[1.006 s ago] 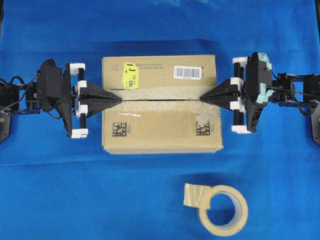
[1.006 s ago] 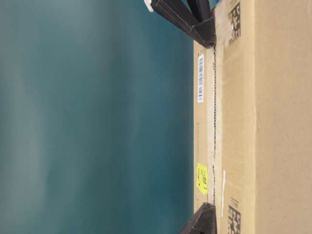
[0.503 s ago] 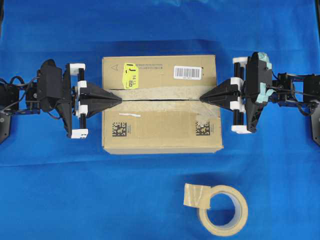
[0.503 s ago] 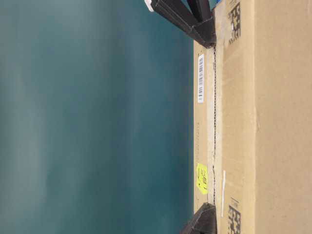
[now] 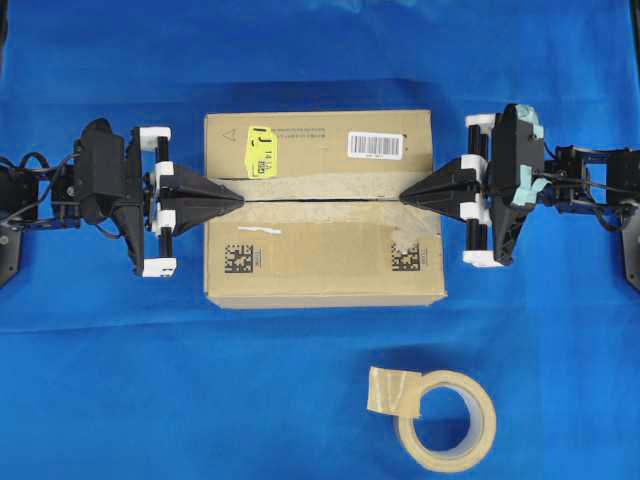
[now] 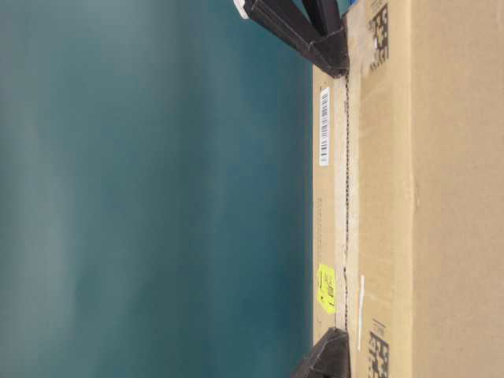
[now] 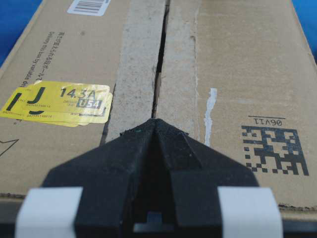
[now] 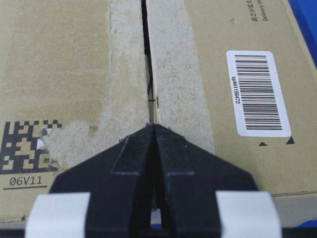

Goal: Close the cardboard box.

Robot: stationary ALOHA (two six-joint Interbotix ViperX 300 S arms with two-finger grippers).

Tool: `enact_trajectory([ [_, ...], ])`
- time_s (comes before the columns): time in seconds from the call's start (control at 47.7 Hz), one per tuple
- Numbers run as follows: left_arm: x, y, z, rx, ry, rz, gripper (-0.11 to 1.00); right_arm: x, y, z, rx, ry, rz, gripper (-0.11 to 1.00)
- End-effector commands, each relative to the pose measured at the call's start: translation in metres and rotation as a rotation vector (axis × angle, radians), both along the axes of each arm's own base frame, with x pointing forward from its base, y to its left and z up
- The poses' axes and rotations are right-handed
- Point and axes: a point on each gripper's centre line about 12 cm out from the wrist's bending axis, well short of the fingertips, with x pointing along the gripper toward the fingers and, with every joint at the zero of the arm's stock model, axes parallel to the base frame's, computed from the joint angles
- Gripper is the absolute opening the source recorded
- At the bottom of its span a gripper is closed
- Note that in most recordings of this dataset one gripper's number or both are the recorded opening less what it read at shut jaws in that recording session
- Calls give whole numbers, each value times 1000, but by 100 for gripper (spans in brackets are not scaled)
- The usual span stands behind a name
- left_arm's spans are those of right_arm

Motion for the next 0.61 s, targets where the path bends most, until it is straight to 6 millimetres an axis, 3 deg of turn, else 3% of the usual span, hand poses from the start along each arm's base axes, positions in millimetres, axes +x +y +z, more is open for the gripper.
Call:
enact_trajectory([
  [0.0,2,-3,5,1,-18,-14,0,0,-5,3,3,-11,-21,0],
  [0.587,3,-3,5,1,-18,-14,0,2,-6,5,0,-37,-23,0],
])
